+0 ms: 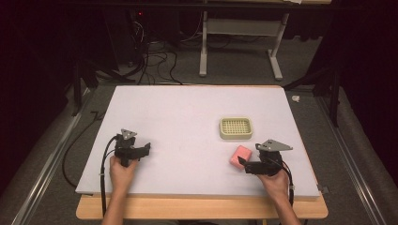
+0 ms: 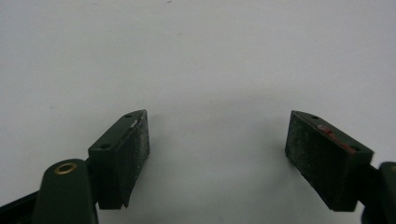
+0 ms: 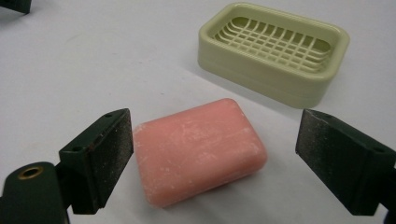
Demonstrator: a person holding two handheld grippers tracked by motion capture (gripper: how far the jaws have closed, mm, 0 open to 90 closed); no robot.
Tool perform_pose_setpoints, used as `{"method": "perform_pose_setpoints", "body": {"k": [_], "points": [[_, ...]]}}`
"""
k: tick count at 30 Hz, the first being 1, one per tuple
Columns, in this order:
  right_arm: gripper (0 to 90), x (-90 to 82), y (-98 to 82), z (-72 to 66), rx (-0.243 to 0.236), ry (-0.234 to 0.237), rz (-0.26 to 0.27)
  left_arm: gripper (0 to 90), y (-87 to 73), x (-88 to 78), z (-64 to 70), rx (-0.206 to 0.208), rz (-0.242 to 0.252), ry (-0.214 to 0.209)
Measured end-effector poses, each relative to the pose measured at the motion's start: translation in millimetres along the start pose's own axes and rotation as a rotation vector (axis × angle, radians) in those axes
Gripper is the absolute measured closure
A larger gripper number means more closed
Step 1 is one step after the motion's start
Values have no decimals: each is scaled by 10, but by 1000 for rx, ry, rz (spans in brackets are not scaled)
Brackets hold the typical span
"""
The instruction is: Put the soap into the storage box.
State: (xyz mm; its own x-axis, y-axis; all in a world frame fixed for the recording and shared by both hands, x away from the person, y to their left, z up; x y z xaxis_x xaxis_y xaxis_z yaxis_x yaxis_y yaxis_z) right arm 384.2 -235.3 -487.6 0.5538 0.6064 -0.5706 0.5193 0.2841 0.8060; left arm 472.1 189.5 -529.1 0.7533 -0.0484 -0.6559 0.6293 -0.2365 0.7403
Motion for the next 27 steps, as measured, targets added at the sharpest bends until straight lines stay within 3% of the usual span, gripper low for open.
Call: {"method": "perform_pose_setpoints", "body": {"k": [12, 27], "points": [[112, 189, 40, -67, -46, 13, -48, 224, 0, 0, -1, 0, 0, 0], [111, 277, 15, -26, -34, 15, -77, 224, 0, 0, -1, 0, -1, 0]]}}
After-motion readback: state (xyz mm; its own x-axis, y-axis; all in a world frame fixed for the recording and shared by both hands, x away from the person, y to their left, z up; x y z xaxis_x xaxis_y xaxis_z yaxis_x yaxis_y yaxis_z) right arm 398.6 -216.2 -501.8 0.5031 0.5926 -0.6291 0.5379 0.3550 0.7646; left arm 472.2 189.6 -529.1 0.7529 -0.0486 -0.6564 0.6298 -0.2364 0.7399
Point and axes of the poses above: each handheld gripper's, and its own axes: x roughly forward along the jaws, y roughly out of its top, z roughly to its right, the point moved 6 cm from there along x, roughly forward along the jaws, and after that the axes turned 13 degrees about y, right-handed, at the moved point
